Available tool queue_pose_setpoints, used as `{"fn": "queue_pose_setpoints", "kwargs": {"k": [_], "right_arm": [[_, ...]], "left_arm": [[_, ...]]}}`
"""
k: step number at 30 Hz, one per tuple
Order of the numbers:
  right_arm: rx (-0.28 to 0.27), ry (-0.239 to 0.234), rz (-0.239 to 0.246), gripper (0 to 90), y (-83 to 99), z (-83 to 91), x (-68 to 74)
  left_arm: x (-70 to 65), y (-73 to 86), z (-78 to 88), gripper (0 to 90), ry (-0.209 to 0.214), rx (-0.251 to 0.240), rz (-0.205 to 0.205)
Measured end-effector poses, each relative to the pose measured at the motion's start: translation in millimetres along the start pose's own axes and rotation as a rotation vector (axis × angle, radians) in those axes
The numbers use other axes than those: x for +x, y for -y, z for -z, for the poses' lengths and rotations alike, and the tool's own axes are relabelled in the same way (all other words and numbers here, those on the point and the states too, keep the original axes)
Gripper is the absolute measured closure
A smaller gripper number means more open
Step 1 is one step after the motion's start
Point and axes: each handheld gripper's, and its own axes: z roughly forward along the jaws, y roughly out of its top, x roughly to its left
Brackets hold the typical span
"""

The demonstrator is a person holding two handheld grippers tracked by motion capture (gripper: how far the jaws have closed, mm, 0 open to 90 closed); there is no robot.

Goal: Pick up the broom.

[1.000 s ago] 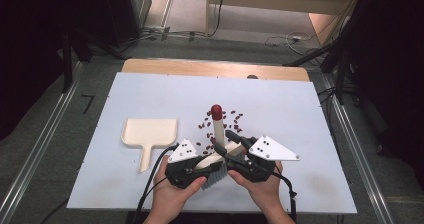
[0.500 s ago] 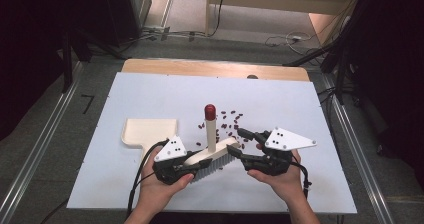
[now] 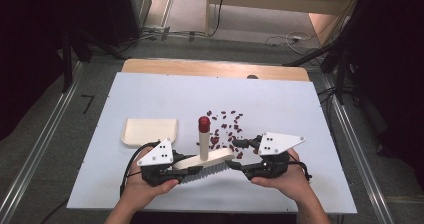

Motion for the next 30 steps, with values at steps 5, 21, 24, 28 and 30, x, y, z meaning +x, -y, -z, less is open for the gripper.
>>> {"fn": "queue_pose_setpoints", "kwargs": {"k": [5,21,24,28,30], "right_arm": [[0.064,-0.079,0.027,40.0,-0.8,-8.7,6.6],[0.226,-0.286,0.088,54.8,2.7,-26.7,22.0],[0.240,-0.307,0.093,56.9,3.1,-27.7,24.4],[0.252,-0.334,0.122,64.4,3.8,-29.6,26.0],[0.258,-0.356,0.128,65.3,4.8,-30.9,26.7]], "left_arm": [[-5.6,-0.3,-2.3,67.4,0.062,0.026,-0.056],[-18.3,-2.5,-12.7,67.5,0.175,0.066,-0.122],[-19.5,-2.9,-14.4,67.5,0.186,0.073,-0.127],[-19.7,-2.0,-15.5,67.5,0.214,0.083,-0.133],[-19.1,-1.0,-15.3,67.5,0.228,0.090,-0.133]]}}
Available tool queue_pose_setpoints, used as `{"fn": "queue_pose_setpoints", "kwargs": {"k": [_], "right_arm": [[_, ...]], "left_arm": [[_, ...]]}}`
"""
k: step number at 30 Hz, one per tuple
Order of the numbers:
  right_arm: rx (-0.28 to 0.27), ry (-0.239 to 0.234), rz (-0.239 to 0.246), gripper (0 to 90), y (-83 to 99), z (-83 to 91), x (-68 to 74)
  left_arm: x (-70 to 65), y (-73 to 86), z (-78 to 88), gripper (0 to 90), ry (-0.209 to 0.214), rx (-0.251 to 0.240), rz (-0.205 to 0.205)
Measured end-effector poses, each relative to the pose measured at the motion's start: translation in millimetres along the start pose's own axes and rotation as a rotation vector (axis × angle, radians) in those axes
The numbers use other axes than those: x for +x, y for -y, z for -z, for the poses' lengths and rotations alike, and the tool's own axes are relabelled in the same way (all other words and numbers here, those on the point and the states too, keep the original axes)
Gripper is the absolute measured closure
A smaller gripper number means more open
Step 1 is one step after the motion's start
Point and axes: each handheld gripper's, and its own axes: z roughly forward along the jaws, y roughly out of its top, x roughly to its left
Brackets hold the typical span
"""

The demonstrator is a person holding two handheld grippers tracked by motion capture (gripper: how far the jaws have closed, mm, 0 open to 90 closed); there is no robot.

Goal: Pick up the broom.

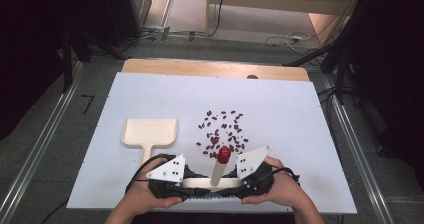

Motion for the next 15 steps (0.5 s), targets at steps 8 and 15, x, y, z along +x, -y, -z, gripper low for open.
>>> {"fn": "queue_pose_setpoints", "kwargs": {"k": [8,15], "right_arm": [[-0.009,0.019,-0.048,65.7,-1.1,-6.8,-2.8],[-0.040,0.093,-0.120,65.8,1.4,-1.2,-7.9]], "left_arm": [[10.6,8.1,8.4,48.7,-0.078,-0.060,0.057],[18.7,16.7,30.9,20.0,-0.234,-0.170,0.137]]}}
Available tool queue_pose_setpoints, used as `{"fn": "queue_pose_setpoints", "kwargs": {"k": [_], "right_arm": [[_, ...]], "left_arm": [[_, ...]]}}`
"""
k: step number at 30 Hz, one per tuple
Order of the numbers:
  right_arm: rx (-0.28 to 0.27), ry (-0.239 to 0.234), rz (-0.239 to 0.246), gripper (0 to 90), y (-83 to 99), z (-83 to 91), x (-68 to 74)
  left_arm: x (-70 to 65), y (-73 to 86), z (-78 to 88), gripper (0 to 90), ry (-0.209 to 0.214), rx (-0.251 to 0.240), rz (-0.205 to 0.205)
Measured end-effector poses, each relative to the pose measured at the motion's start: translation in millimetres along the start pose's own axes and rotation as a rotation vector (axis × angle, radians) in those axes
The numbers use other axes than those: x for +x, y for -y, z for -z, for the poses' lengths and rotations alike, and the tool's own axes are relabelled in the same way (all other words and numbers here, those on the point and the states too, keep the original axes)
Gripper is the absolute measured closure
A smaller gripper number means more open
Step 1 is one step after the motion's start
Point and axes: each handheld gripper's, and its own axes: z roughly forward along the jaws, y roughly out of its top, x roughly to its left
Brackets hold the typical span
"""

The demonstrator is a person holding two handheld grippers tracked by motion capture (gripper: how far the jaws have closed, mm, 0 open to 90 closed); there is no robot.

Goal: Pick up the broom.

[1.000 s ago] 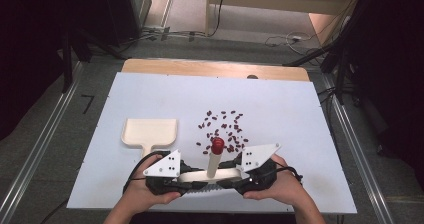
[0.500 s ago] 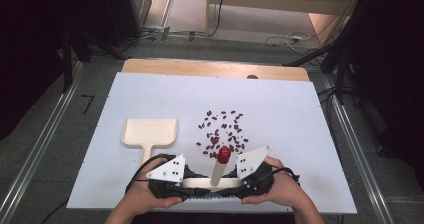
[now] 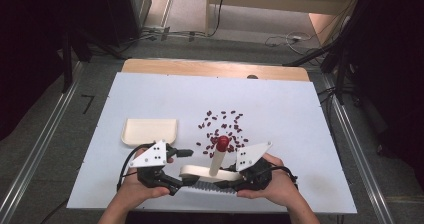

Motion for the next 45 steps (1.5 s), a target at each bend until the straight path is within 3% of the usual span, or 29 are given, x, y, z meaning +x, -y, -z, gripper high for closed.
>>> {"fn": "queue_pose_setpoints", "kwargs": {"k": [6,9,16,23,33,39,45], "right_arm": [[-0.032,0.096,-0.095,65.7,5.2,8.6,-10.6],[-0.069,0.159,-0.144,65.8,8.2,14.9,-15.5],[-0.121,0.264,-0.207,65.7,15.1,29.8,-23.2],[-0.142,0.345,-0.262,65.7,23.0,40.5,-30.9],[-0.182,0.405,-0.324,65.7,33.8,54.3,-40.0],[-0.189,0.470,-0.358,65.7,40.5,63.2,-44.8],[-0.202,0.518,-0.386,65.7,47.2,72.5,-48.6]], "left_arm": [[13.0,7.0,19.2,5.8,-0.108,-0.061,0.062],[18.4,11.2,25.9,0.5,-0.141,-0.068,0.074],[28.1,21.0,38.0,0.0,-0.197,-0.081,0.102],[34.7,29.9,48.7,0.0,-0.237,-0.091,0.111],[40.0,39.2,56.9,0.0,-0.268,-0.092,0.115],[43.2,44.2,63.6,0.0,-0.276,-0.091,0.111],[47.3,49.8,71.4,0.0,-0.311,-0.099,0.123]]}}
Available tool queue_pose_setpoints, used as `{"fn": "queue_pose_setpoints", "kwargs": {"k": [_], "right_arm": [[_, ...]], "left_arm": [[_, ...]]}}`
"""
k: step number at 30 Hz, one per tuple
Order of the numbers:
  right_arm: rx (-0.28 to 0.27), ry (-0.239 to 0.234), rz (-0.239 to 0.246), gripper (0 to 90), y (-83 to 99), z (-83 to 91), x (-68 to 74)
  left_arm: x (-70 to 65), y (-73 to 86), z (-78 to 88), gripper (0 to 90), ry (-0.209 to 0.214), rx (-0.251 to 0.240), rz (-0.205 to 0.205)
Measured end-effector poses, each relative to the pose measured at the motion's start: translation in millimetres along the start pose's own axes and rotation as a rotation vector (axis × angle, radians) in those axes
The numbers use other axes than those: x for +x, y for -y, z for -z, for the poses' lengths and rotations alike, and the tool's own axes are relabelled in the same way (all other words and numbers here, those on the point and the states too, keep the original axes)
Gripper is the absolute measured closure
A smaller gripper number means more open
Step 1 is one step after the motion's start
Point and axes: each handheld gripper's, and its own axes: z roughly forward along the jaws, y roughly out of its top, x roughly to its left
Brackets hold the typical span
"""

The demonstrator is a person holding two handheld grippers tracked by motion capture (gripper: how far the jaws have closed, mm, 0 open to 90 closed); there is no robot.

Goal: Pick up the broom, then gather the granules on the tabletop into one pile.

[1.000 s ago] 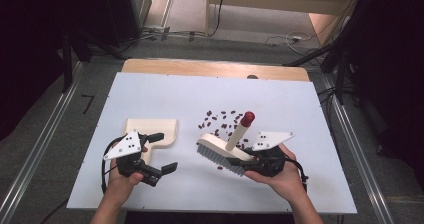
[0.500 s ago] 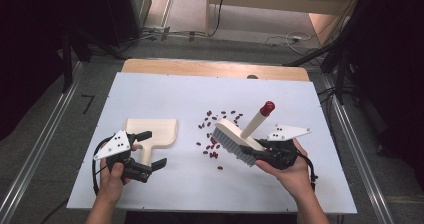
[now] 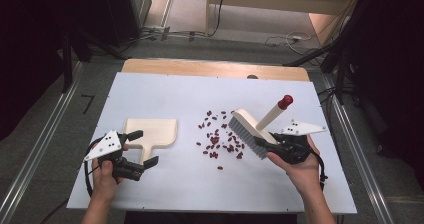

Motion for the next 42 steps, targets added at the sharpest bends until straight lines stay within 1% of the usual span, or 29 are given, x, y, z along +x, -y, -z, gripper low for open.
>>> {"fn": "queue_pose_setpoints", "kwargs": {"k": [7,13,15,18,19,26,29,31,33,35,37,38,42], "right_arm": [[-0.006,0.064,-0.022,65.7,3.9,3.7,-10.5],[-0.006,0.097,-0.044,65.7,8.5,7.0,-20.0],[-0.009,0.115,-0.046,65.7,9.4,8.7,-23.1],[-0.011,0.126,-0.060,65.7,11.1,11.8,-27.4],[-0.014,0.130,-0.064,65.7,11.7,12.7,-29.0],[-0.020,0.190,-0.087,65.7,16.0,17.1,-38.9],[-0.023,0.224,-0.109,65.7,18.4,17.2,-43.0],[-0.019,0.245,-0.128,65.7,20.3,15.3,-45.7],[-0.014,0.269,-0.136,65.7,22.3,11.9,-48.1],[-0.007,0.289,-0.141,65.7,24.0,7.2,-49.6],[0.007,0.311,-0.145,65.7,25.0,1.5,-50.6],[0.018,0.316,-0.147,65.7,25.3,-1.6,-50.8],[0.051,0.351,-0.134,65.7,24.9,-15.9,-47.8]], "left_arm": [[5.8,4.5,5.8,0.0,-0.036,0.001,0.003],[9.8,7.5,9.8,0.0,-0.059,0.005,0.006],[11.4,9.0,11.6,0.0,-0.067,0.000,0.006],[12.7,11.7,14.4,0.5,-0.086,-0.024,0.012],[12.8,12.5,14.7,0.6,-0.091,-0.023,0.011],[19.2,20.4,19.6,0.6,-0.128,-0.026,0.016],[22.2,25.5,21.9,0.6,-0.148,-0.026,0.024],[23.1,28.5,22.6,0.6,-0.160,-0.022,0.021],[23.4,31.3,21.4,0.6,-0.162,-0.027,0.024],[23.1,33.5,20.1,0.6,-0.169,-0.027,0.017],[23.1,35.0,19.8,0.6,-0.161,-0.035,0.026],[22.9,35.3,19.8,0.6,-0.166,-0.036,0.029],[24.6,38.4,21.0,0.6,-0.163,-0.053,0.049]]}}
